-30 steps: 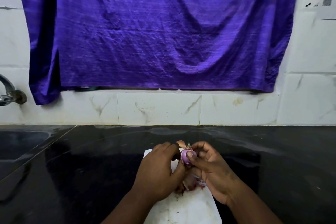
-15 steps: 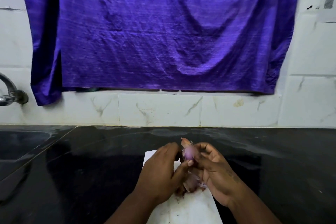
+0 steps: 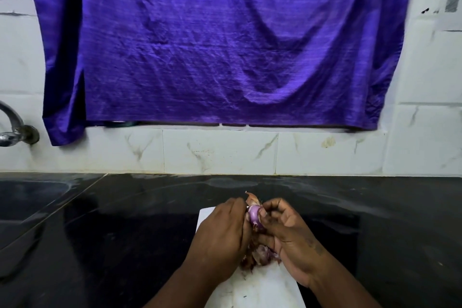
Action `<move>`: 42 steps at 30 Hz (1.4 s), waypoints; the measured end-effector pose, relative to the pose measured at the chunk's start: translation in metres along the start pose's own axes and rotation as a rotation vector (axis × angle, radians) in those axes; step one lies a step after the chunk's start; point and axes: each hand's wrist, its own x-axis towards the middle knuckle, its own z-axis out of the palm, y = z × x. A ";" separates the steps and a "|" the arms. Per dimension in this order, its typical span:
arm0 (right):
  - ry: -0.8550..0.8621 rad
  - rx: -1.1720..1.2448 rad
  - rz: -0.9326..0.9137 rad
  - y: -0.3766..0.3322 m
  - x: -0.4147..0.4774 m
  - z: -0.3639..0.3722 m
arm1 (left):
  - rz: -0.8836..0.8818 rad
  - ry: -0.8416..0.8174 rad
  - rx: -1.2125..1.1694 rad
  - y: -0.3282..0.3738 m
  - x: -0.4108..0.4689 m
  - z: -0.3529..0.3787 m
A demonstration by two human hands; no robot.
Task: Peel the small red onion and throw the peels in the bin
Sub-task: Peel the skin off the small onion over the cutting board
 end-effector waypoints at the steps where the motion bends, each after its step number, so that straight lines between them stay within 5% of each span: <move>1: 0.002 -0.008 -0.008 0.000 0.000 0.000 | -0.008 0.000 -0.008 0.000 0.000 0.000; 18: 0.093 -0.027 -0.027 -0.003 -0.002 0.000 | -0.122 -0.036 -0.241 -0.001 0.000 0.007; 25: 0.136 -0.006 0.026 -0.008 -0.001 0.001 | 0.061 -0.034 -0.317 -0.001 0.004 0.000; 42: 0.176 -0.318 0.080 -0.003 -0.001 0.004 | 0.135 -0.087 -0.267 0.001 0.004 0.005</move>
